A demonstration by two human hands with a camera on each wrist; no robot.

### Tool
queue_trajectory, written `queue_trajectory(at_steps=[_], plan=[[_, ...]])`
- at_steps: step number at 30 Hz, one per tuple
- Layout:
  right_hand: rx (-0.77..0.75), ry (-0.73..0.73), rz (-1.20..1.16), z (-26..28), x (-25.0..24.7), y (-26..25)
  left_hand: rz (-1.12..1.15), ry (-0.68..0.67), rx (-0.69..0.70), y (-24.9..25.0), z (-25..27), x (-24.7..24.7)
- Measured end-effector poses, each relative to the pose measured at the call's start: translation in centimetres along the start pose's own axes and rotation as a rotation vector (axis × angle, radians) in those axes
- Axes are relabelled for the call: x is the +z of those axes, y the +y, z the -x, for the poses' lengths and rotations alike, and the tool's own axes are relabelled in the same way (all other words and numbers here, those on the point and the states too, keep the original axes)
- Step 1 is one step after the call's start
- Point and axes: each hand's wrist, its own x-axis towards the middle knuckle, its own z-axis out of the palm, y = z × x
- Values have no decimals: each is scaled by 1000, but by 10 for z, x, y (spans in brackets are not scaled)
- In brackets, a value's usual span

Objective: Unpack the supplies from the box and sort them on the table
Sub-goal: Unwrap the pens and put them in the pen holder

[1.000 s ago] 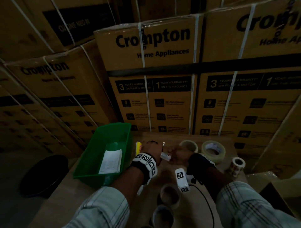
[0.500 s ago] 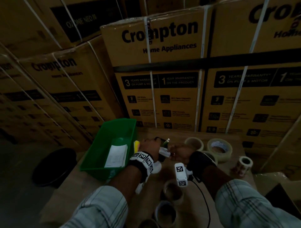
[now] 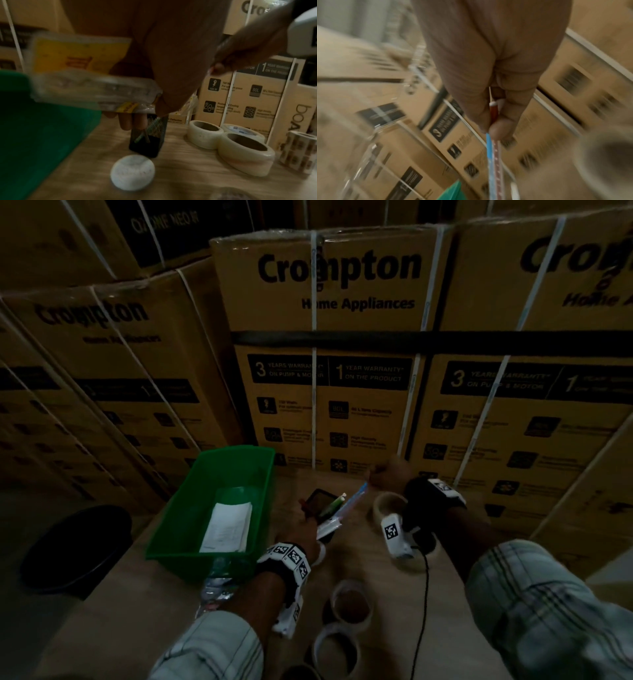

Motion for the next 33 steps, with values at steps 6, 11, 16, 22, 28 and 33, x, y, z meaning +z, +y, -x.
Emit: queue_trajectory(at_steps=[6, 11, 16, 22, 28, 33], plan=[[-125, 67, 262, -6, -11, -39, 207, -93, 35, -11, -1, 15], [-176, 98, 295, -14, 24, -40, 342, -130, 6, -26, -4, 22], [-97, 91, 315, -21, 58, -36, 397, -146, 39, -40, -6, 26], [-15, 40, 347, -25, 84, -23, 199, -193, -12, -47, -14, 27], [1, 71, 372, -23, 89, -17, 321, -198, -17, -55, -12, 24], [-118, 108, 328, -10, 86, -12, 334, -149, 29, -53, -6, 19]])
